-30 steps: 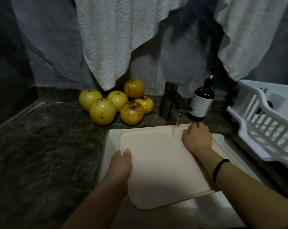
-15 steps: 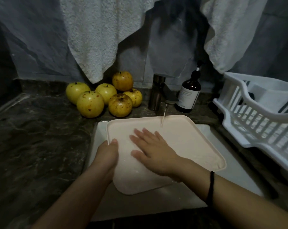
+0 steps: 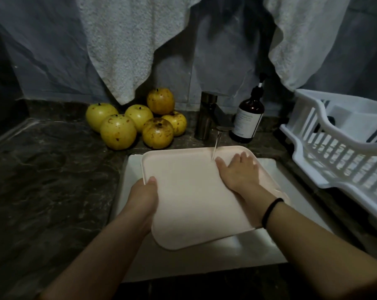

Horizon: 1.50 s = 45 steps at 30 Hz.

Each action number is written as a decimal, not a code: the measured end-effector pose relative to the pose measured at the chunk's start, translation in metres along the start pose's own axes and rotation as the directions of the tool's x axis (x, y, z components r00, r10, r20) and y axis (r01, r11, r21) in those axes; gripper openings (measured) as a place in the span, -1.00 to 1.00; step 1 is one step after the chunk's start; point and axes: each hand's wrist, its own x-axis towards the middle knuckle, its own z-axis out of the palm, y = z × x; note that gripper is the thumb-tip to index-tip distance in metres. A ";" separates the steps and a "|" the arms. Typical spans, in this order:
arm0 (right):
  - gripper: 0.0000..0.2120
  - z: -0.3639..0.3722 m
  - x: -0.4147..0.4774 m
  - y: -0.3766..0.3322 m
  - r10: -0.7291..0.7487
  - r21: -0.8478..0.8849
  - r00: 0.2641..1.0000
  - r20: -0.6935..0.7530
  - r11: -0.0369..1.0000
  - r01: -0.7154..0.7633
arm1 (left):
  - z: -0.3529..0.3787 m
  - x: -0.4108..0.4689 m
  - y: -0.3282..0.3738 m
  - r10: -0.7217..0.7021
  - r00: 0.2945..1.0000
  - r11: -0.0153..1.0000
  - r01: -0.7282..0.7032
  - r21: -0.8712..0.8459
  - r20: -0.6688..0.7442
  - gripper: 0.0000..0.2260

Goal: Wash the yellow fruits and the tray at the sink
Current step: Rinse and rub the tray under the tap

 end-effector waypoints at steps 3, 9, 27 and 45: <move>-0.30 0.002 -0.010 -0.025 0.077 0.019 0.997 0.004 0.997 -0.077 | -0.003 0.004 0.001 0.007 1.000 1.000 -0.006 0.023 -0.018 -0.65; -0.39 0.006 -0.030 -0.056 -0.229 -0.016 0.974 0.004 0.973 0.229 | -0.001 0.004 -0.001 -0.016 1.000 1.000 0.016 -0.001 -0.001 -0.64; -0.49 0.008 -0.071 -0.100 -0.808 0.269 0.589 -0.014 0.564 0.781 | 0.001 0.002 0.006 -0.053 0.997 0.998 0.055 0.026 -0.062 -0.46; -0.84 -0.029 -0.136 0.007 -0.809 0.381 0.580 0.096 0.568 0.730 | 0.000 0.016 -0.003 -0.076 0.992 0.994 0.083 0.066 -0.105 -0.45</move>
